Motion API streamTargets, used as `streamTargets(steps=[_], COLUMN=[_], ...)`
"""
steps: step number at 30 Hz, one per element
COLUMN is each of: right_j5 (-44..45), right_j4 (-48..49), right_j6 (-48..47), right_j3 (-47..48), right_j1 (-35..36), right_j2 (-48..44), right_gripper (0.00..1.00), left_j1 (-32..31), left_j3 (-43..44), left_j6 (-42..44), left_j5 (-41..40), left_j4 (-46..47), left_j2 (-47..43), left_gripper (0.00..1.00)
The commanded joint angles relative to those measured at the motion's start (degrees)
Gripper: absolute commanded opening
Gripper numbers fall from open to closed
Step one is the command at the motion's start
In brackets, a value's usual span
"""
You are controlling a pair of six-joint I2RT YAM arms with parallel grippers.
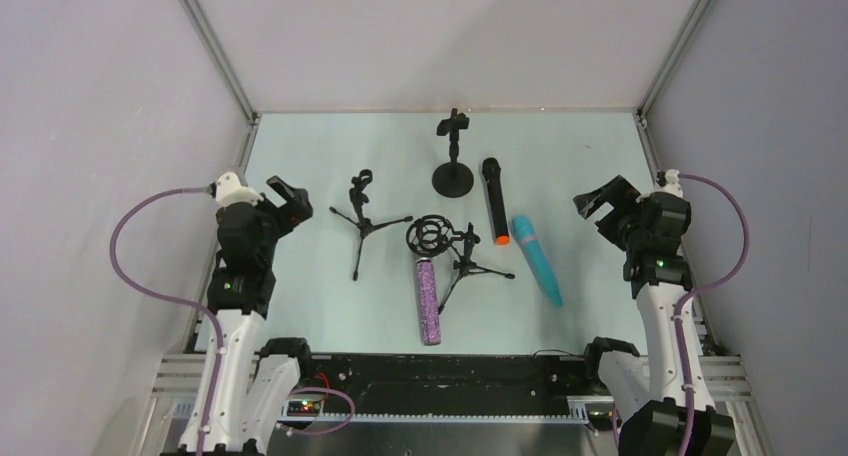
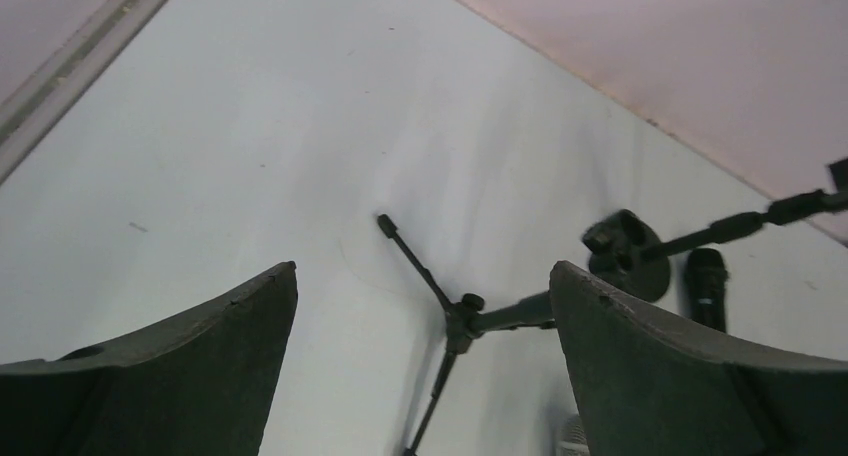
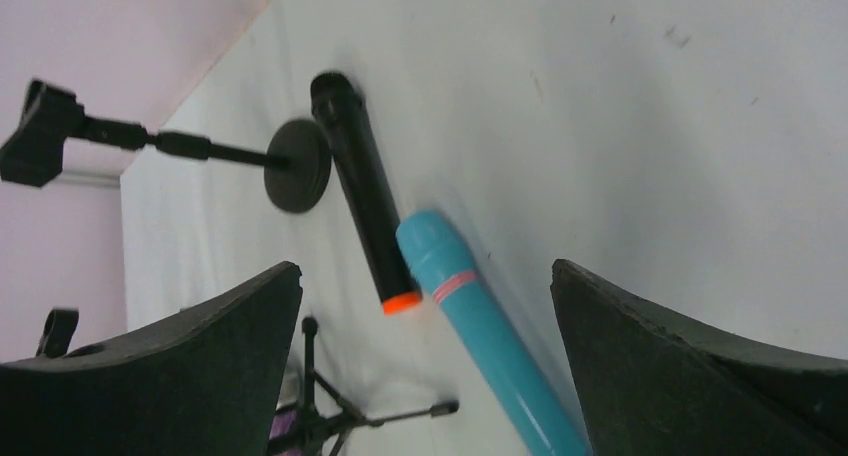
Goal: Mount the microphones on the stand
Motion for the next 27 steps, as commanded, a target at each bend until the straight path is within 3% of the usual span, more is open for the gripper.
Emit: streamTargets(steps=[1,8,17,27], right_j5=[-8.22,-10.37,-8.22,-4.33], right_j4=[-5.78,-6.25,-11.17,-14.33], right_j6=[0.58,-1.04,-4.2,-3.79], right_j3=[2.7,2.71,2.87,4.28], right_j1=[0.74,4.14,11.35,18.47], right_j2=[2.52,4.79,-0.12,-0.91], right_gripper=[0.99,0.99,0.99,0.99], left_j1=[0.48,0.44,0.43,0.42], left_j3=[-1.38,-3.78,-1.8,-7.44], left_j6=[-3.04,-5.34,-3.9,-5.64], left_j5=[6.0,10.78,23.76,26.42], left_j4=[-0.17,-0.15,-0.3,-0.6], left_j2=[-3.54,-9.1,-4.21,-4.44], left_gripper=[1.0,1.0,1.0,1.0])
